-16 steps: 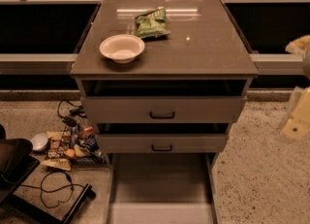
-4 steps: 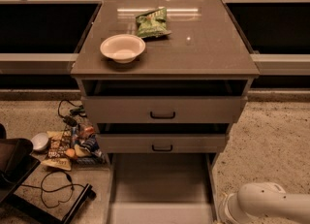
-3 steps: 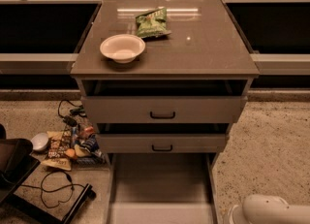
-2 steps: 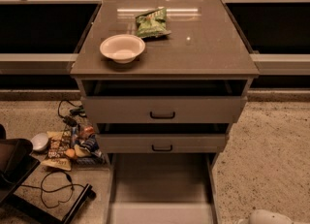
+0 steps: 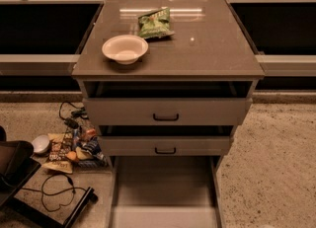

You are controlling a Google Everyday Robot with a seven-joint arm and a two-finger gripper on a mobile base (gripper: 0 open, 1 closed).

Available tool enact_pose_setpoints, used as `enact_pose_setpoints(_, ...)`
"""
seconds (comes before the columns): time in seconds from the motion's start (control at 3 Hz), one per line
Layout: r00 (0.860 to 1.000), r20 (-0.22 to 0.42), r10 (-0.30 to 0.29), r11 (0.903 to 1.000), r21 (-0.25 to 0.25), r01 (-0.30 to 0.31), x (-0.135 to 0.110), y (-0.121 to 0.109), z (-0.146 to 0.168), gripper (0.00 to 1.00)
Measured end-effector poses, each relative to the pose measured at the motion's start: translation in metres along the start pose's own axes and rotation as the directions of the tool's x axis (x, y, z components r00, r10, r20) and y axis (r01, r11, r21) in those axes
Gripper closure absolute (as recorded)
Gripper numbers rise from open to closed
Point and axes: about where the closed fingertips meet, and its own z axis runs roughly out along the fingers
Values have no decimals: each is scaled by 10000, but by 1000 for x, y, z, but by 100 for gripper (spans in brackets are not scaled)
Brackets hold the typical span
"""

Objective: Close bottom drawer

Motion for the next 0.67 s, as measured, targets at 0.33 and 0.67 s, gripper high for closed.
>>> enact_pose_setpoints(0.33, 10000, 16, 16, 10000, -38, -16, 0, 1, 3, 100)
enact_pose_setpoints(0.67, 10000, 16, 16, 10000, -38, -16, 0, 1, 3, 100)
